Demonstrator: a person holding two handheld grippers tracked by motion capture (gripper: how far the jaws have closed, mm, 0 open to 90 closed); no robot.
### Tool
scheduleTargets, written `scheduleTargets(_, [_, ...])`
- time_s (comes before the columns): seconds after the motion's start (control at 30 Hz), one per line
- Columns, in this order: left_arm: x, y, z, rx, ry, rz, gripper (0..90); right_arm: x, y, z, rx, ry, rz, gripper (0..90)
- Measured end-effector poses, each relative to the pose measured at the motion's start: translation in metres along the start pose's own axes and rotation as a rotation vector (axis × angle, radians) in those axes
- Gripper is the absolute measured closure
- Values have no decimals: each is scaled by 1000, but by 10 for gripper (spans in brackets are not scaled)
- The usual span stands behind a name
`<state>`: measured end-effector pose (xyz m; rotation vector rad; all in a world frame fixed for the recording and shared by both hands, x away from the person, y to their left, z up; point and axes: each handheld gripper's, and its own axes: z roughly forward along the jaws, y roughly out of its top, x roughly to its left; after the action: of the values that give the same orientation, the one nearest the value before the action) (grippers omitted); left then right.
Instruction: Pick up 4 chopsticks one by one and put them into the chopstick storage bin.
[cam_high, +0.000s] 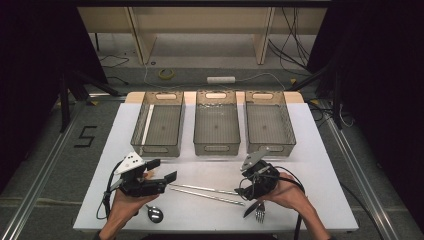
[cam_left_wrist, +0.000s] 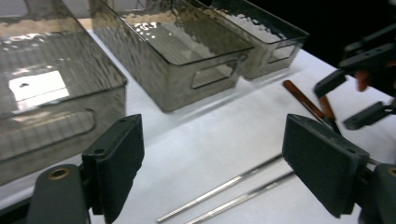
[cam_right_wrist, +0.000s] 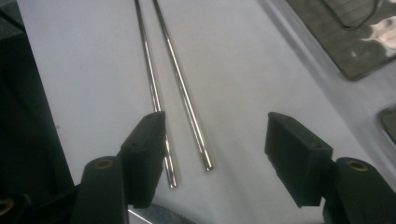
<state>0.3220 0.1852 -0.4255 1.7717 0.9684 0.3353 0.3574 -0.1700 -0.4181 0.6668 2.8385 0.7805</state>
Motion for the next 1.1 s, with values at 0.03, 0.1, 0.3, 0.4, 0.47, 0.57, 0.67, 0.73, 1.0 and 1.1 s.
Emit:
scheduleTargets(0.03, [-1,-1,0,3,9,8,203,0,1,2,13,-3,-3,418])
scheduleTargets(0.1, [-2,-1,0,3,7,6,203,0,2,6,32,-4,-19,446])
scheduleTargets(0.3, [-6,-4,-2,6,-1,22,203,4,5,13,83,19,-45,540])
scheduleTargets(0.4, [-9,-6,-2,8,-5,25,203,2,7,22,125,19,-73,575])
scheduleTargets(0.47, [-11,-7,-2,14,-11,29,201,2,7,26,143,16,-84,594])
scheduleTargets(0.57, [-12,-7,-2,14,-16,37,199,3,9,31,161,22,-87,618])
scheduleTargets(0.67, [-13,-7,-2,13,-16,37,195,2,10,38,174,25,-100,644])
scheduleTargets(0.73, [-13,-8,-3,13,-18,37,192,2,10,41,189,24,-103,663])
scheduleTargets(1.0, [-15,-8,-3,14,-24,42,188,0,12,50,243,34,-126,713])
scheduleTargets(1.1, [-15,-8,-2,20,-23,48,188,1,12,52,250,36,-126,733])
